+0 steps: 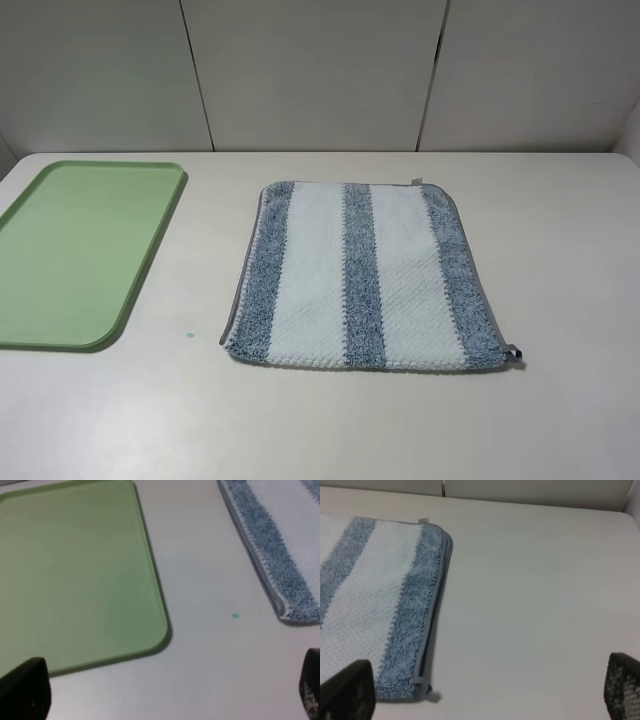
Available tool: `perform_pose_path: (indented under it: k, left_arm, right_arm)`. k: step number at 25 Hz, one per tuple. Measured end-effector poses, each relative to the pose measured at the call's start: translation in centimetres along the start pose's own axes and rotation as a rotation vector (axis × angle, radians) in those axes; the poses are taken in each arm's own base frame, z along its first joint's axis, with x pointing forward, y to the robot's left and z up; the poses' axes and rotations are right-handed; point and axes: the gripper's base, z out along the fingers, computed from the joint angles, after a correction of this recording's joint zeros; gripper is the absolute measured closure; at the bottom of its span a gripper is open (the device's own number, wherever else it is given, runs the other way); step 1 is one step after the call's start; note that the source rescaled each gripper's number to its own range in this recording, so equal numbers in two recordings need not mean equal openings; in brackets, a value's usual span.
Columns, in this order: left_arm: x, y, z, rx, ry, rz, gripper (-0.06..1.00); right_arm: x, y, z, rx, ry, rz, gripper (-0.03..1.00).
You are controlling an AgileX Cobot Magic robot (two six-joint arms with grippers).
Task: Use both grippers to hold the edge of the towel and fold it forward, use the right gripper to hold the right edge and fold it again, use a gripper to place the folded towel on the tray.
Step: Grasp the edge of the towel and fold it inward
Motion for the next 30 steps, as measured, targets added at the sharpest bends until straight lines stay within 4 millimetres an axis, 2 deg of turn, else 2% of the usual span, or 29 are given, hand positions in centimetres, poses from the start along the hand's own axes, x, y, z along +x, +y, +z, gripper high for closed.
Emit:
perform_pose_path:
  k: [30]
  left_arm:
    - [0.00,0.00,0.00,0.000,0.000,0.000,-0.06]
  right_arm:
    - [0.00,0.00,0.00,0.000,0.000,0.000,-0.03]
